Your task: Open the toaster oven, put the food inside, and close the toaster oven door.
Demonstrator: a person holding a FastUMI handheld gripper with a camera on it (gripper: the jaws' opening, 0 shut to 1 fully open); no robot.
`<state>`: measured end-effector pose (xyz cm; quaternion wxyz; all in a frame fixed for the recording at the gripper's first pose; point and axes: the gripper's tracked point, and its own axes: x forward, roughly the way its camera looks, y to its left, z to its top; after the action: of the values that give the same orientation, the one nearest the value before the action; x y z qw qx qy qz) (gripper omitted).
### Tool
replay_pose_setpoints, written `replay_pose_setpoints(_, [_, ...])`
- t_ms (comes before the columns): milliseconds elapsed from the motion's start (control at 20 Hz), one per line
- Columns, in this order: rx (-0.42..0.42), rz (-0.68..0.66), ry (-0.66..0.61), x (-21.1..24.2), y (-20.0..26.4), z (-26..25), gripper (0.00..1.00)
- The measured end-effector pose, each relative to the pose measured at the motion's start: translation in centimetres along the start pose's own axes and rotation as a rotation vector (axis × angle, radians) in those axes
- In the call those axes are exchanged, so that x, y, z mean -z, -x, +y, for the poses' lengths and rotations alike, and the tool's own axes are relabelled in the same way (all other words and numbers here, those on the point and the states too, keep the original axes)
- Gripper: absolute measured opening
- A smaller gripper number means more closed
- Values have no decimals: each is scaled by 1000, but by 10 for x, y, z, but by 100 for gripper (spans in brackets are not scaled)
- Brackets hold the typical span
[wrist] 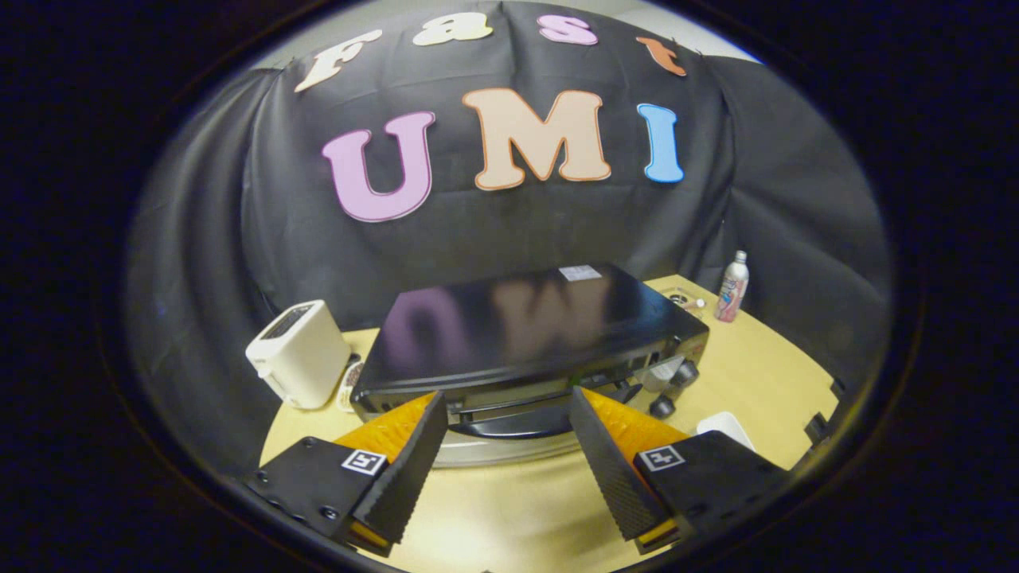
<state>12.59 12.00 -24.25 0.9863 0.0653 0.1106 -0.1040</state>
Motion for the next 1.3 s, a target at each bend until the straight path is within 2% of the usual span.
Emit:
replay_pose_setpoints(300, [-26,-21,35,-35,-10,12,97])
replay_pose_setpoints(500, [-3,-40,53,-73,-4,2,97])
replay_pose_setpoints(800, [19,-61,91,-125,18,-20,97])
replay_pose_setpoints(1300, [-29,-106,94,-178,60,-64,97])
